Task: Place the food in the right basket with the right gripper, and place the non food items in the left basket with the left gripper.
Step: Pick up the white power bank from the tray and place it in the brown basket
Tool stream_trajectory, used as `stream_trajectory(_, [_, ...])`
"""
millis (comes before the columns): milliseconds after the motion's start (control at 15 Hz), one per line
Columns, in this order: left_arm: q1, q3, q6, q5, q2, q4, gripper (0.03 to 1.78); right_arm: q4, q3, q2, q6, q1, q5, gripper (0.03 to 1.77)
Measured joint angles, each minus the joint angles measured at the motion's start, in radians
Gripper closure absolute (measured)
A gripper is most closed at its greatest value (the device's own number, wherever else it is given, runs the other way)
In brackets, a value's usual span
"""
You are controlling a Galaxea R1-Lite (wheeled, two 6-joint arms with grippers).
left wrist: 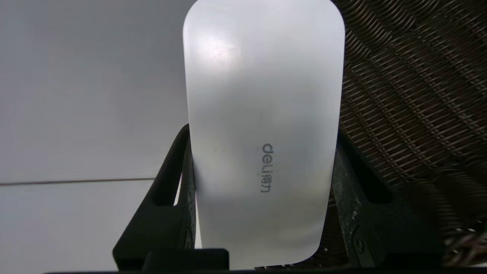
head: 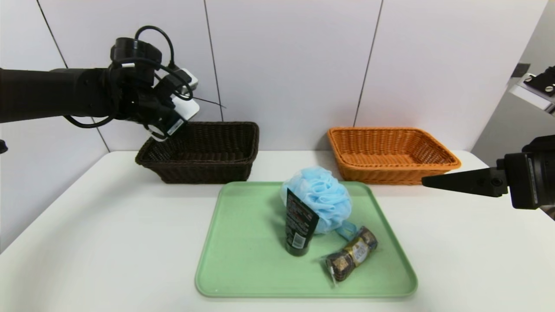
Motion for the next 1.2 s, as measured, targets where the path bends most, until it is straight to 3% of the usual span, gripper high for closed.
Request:
stream_trajectory(133, [-0.005,-0.003,0.06,-0.001,0.034,-0.048,0.81,0.0,0.0,0.0,0.0,0.0,-0.001,0.1])
stream_trajectory(667, [-0.029,-0.012,0.063,-0.003,0.113,-0.046,0.81,0.0,0.011,-0.002,0.001,0.0,0.0,0.1])
stream_trajectory(867, [-0.03,-0.011,0.06,-0.002,0.122,-0.047,0.59,0.0,0.013,-0.004,0.001,0.0,0.0,0.1])
stream_trajectory(1200, [-0.034,-0.019,0.04,-0.003,0.121,-0.047,0.36,0.0,0.018,-0.01,0.001,0.0,0.0,0.1])
